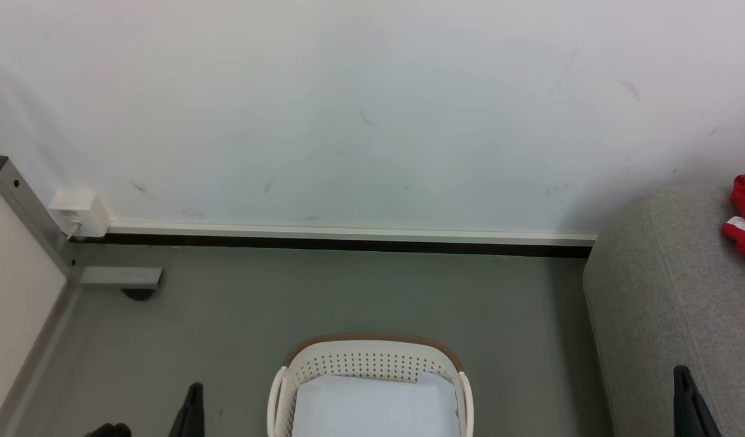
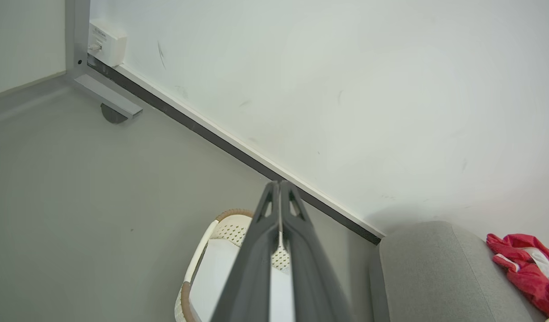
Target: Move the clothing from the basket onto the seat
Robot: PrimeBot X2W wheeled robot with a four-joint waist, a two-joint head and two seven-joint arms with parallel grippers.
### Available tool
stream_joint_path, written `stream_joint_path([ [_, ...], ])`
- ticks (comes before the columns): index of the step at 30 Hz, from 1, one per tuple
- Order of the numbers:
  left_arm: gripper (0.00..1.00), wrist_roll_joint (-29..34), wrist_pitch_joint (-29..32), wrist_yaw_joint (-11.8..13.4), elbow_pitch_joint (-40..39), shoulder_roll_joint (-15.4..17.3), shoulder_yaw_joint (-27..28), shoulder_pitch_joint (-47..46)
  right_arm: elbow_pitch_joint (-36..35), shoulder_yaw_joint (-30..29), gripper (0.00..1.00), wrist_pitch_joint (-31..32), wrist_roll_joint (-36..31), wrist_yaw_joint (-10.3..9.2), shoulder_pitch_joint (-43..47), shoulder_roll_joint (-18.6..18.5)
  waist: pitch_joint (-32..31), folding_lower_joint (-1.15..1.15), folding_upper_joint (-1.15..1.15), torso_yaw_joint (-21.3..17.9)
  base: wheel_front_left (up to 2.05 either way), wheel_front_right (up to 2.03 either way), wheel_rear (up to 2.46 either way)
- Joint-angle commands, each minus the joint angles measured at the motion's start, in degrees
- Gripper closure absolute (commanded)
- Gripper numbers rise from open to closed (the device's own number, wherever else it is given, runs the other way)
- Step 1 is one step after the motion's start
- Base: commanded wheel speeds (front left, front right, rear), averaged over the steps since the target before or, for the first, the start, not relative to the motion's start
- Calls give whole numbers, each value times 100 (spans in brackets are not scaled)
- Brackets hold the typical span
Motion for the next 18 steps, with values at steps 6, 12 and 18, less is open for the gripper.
stream_joint_path([
  [6,100,-650,152,-43,-154,40,74,-175,-37,-28,100,154,669,-3,-215,-51,3,0,0,-5,0,0,0],
  [12,100,-1125,284,-50,-203,43,110,-211,-19,-38,100,283,1177,-4,-278,-54,6,0,0,-9,0,0,0],
  [18,100,-1581,401,-59,-246,47,144,-246,-2,-49,100,405,1653,-4,-339,-57,8,0,0,-13,0,0,0],
])
